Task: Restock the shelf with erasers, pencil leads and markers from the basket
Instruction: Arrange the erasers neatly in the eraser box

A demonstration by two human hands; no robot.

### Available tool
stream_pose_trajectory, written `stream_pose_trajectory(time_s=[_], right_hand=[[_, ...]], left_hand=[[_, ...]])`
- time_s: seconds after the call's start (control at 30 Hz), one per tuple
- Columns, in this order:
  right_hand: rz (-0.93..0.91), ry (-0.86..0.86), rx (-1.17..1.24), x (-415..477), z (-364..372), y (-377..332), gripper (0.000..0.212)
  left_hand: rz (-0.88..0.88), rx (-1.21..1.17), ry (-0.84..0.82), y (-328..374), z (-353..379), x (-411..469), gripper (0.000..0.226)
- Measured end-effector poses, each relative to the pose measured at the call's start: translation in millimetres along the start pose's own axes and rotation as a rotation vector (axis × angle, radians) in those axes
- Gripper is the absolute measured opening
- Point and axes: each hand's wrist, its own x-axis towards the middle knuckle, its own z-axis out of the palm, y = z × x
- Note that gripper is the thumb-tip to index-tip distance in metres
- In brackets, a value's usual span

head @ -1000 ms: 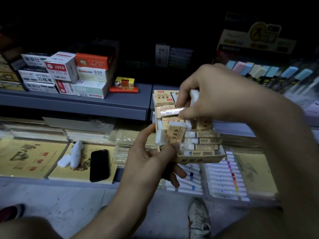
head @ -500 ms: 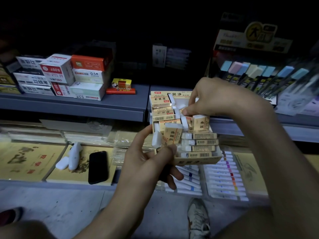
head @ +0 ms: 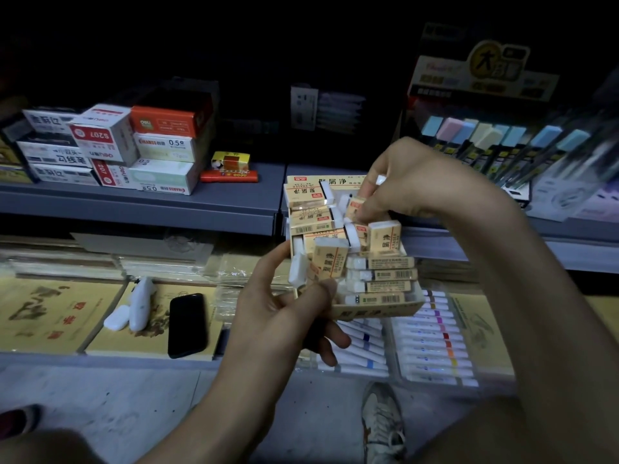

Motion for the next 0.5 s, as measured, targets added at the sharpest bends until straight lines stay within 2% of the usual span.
stream_pose_trajectory(time_s=[0.23,0.5], right_hand=[[-0.165,0.125,-0.108,-3.2,-12.7,4.0,0.009],[-0.209,0.217,-0.067,5.5,7.9,13.3,0.009]], left_hand=[[-0.001,0.012,-0.007,-1.2,-1.9,0.6,0.05],[-0.003,0.015,0.002,-0.9,-1.0,0.2,0.048]])
